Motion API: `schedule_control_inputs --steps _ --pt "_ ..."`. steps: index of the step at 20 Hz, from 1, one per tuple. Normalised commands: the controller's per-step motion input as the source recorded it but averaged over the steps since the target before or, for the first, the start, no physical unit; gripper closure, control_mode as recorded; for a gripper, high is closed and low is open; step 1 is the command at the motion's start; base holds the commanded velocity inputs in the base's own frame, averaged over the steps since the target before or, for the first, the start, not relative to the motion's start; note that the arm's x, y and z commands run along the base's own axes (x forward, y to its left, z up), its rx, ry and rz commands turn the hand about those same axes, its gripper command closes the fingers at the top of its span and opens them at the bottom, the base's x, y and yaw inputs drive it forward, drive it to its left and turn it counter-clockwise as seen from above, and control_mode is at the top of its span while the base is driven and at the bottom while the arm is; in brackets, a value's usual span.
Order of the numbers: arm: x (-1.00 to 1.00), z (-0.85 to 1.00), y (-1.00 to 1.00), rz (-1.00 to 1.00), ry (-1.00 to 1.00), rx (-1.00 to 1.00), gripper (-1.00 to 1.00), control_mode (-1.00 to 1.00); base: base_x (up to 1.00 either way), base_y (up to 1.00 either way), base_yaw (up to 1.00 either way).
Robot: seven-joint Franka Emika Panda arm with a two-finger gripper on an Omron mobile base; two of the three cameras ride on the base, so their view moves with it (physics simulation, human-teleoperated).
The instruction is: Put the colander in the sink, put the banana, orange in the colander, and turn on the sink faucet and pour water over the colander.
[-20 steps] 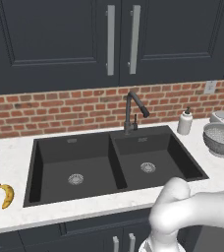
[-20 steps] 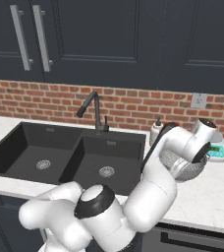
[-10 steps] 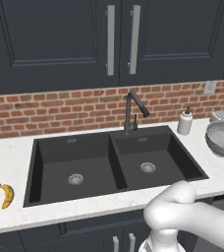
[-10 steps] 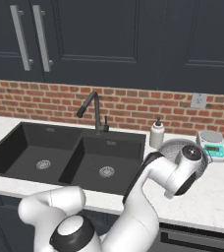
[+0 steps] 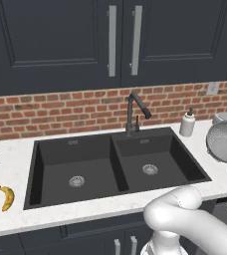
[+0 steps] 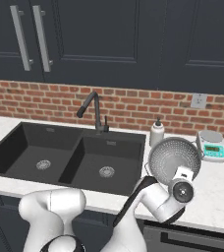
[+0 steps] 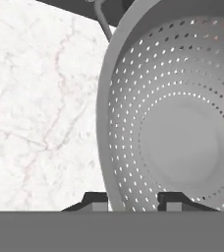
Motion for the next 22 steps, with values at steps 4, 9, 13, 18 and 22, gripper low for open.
schedule_control_inputs --steps 4,9,13,18,22 --pt "0.17 -0.21 0.0 0.17 -0.26 -0.08 1.0 -1.0 0.0 0.0 0.0" --pt "0.02 0.09 0.0 0.22 -0.26 -0.01 1.0 -1.0 0.0 0.0 0.0" --pt "-0.05 0.42 -0.01 0.22 -0.2 0.0 1.0 -1.0 0.0 0.0 0.0" --pt "-0.34 0.52 0.02 0.29 -0.06 -0.04 1.0 -1.0 0.0 0.0 0.0" --pt "-0.22 0.75 0.25 0.33 0.02 -0.18 1.0 -1.0 0.0 0.0 0.0"
